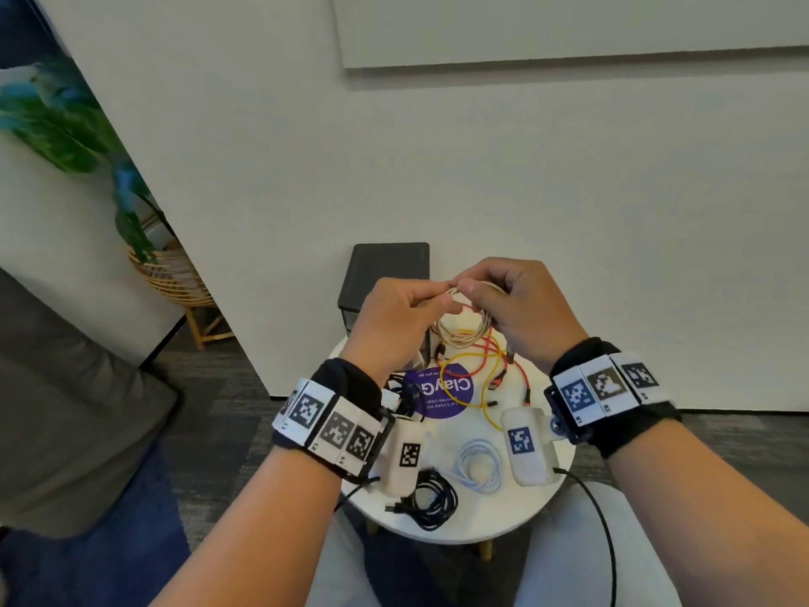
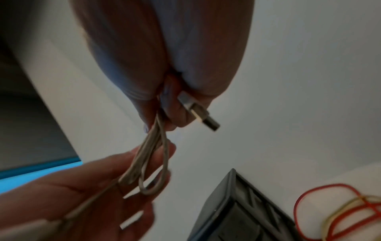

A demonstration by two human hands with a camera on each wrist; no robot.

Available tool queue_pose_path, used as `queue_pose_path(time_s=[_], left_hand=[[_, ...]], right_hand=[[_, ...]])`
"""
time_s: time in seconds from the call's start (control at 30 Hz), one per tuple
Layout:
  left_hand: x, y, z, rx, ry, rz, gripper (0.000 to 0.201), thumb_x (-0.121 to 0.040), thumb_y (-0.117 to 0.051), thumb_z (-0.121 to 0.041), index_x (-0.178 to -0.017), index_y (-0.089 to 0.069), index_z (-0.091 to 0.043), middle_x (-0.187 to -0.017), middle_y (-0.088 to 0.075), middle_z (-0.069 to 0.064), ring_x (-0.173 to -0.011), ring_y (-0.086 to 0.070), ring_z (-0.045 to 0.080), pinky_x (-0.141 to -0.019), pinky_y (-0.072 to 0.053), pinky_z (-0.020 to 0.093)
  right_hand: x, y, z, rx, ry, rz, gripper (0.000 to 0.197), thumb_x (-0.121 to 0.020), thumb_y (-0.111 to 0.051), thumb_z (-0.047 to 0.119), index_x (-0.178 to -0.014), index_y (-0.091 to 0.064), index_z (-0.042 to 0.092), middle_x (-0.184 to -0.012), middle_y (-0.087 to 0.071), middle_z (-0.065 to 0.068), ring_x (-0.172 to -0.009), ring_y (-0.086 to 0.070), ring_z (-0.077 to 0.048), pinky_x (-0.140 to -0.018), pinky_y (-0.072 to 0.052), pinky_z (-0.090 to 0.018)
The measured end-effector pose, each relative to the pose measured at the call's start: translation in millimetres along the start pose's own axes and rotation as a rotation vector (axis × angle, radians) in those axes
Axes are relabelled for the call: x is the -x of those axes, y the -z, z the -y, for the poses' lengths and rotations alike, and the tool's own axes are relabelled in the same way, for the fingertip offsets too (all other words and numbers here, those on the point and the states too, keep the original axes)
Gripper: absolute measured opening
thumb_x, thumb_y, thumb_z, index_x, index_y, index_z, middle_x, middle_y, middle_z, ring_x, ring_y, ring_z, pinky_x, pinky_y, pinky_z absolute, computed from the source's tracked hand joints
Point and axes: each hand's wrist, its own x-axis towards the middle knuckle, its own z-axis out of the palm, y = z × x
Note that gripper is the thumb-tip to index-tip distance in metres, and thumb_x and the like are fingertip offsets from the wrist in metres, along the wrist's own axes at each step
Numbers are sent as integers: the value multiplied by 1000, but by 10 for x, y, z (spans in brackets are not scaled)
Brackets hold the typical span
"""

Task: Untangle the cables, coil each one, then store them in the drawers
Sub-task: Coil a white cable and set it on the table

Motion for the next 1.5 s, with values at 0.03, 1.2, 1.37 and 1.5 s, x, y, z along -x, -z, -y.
queue_pose_path(time_s=[0.03,1.2,1.37,1.5], left_hand=[[-22,42,9,-59,-6,39,18,-99,-64,-26,-106,-80,-21,-98,-78,-13,-97,-69,0,-91,-50,25],[48,201,13,-158,51,260,14,-100,-63,-21,-102,-69,-8,-75,-77,3,-72,-75,20,-67,-57,26],[2,141,-42,-114,22,260,14,-100,-63,-16,-101,-70,-5,-74,-76,5,-66,-72,11,-63,-55,18],[-27,96,-68,-90,-5,187,12,-100,-62,-14,-99,-70,-5,-76,-76,6,-65,-72,10,-60,-51,15]], right_hand=[[14,-10,-11,25,0,18,13,-98,-64,20,-96,-77,20,-75,-68,6,-69,-59,-7,-66,-46,-27],[110,316,-152,326,60,160,13,-97,-61,11,-93,-72,15,-105,-63,2,-95,-62,-15,-82,-47,-21],[101,280,-156,403,114,91,16,-100,-58,13,-92,-71,19,-93,-66,2,-83,-65,-15,-78,-54,-31],[158,88,-125,-298,-222,-68,22,-101,-54,7,-91,-73,5,-89,-73,-13,-80,-69,-26,-77,-59,-41]])
